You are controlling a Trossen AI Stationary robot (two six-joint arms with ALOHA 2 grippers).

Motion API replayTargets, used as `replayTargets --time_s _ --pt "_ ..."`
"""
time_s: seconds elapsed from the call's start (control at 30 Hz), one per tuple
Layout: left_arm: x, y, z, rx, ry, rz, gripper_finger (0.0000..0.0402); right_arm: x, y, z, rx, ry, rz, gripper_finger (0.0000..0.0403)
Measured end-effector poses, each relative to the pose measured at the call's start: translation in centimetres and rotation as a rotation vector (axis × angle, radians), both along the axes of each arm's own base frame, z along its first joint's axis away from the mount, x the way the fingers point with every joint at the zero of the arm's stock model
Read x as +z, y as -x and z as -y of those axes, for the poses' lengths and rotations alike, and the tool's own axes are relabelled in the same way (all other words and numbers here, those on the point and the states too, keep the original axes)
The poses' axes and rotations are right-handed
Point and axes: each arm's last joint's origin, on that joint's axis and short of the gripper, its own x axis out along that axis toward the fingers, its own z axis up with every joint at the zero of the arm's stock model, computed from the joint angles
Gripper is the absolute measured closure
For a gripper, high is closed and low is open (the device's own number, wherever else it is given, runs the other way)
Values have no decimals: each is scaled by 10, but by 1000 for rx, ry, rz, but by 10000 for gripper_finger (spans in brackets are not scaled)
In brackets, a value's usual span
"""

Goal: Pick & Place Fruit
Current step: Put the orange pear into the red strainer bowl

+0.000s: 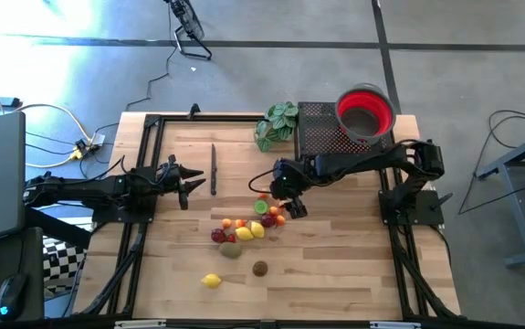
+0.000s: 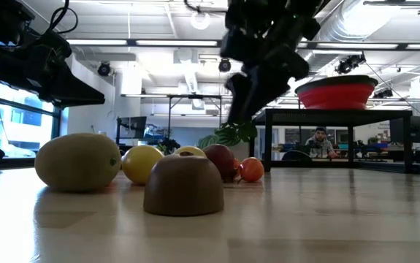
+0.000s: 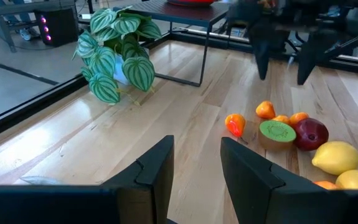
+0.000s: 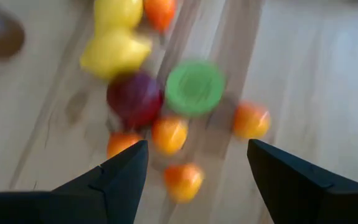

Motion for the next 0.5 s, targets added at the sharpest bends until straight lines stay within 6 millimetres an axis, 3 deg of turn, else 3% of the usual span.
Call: replayTargets --time_s 0.3,0.5 --pt "-1 0 0 3 0 -10 274 -30 -7 -7 3 -10 -99 135" --pt "-1 0 0 5 0 -9 274 -36 -5 -12 -6 38 -149 135"
